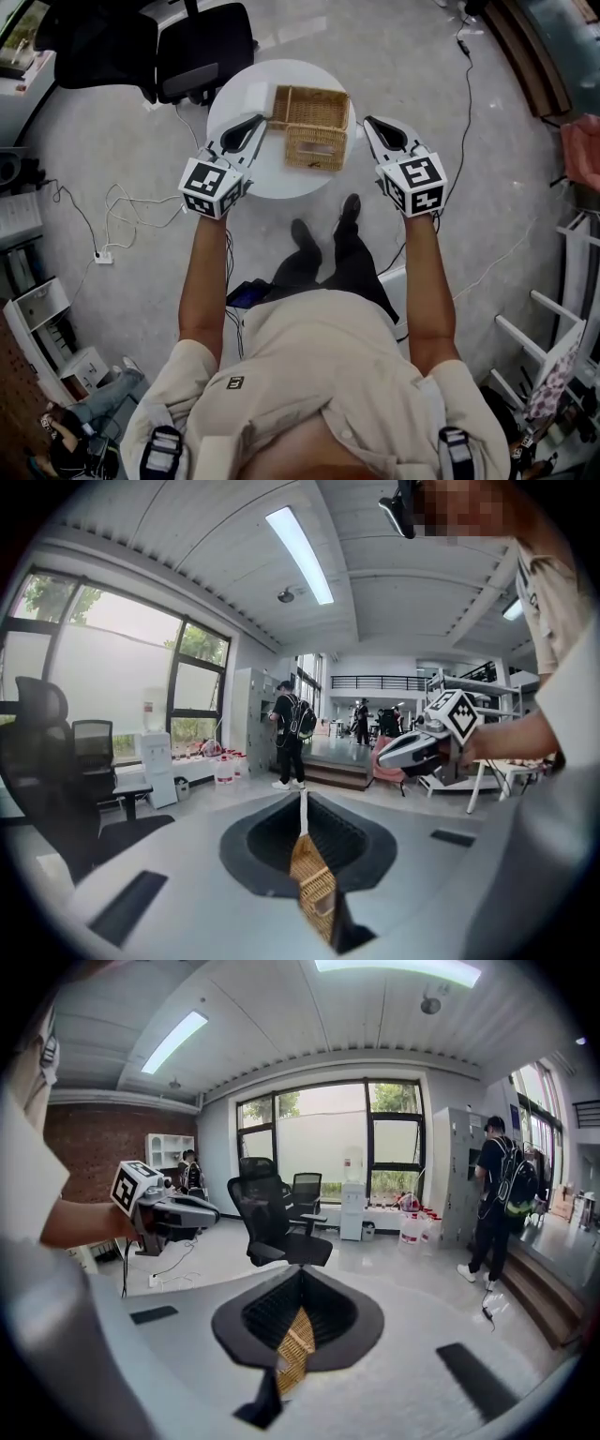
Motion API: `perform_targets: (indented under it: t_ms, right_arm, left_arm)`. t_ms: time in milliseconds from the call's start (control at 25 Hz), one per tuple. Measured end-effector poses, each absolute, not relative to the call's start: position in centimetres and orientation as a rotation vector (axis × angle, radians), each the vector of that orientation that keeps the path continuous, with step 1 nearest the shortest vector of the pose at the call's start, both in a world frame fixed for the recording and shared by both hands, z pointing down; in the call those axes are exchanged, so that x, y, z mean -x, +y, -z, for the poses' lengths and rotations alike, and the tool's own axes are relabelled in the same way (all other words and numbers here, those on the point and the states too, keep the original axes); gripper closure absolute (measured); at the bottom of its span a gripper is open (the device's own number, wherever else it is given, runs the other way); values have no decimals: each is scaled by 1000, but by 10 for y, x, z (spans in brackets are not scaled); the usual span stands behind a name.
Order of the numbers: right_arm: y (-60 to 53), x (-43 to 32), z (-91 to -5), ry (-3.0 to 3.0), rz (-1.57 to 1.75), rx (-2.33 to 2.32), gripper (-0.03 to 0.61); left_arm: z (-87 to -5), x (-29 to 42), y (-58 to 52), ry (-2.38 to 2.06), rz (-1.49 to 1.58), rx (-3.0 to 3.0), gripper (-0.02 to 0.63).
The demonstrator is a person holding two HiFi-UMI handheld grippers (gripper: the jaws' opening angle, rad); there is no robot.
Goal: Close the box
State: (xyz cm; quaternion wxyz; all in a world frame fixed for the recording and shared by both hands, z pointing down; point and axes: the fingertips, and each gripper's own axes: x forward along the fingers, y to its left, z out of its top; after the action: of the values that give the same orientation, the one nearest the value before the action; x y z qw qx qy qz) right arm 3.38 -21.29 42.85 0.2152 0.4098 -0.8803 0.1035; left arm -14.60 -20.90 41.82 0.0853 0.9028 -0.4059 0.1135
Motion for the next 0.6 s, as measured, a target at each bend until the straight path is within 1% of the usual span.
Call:
perform_targets:
  t_ms: [200, 600]
  right_arm:
    - [-218, -42, -491, -2416, -413, -1096, 583]
    - [-224, -46, -601, -2373, -620, -991, 549]
  left_arm:
    - [-483, 144, -214, -1166, -394, -2616, 597]
    - [-587, 142, -225, -1140, -468, -2487, 595]
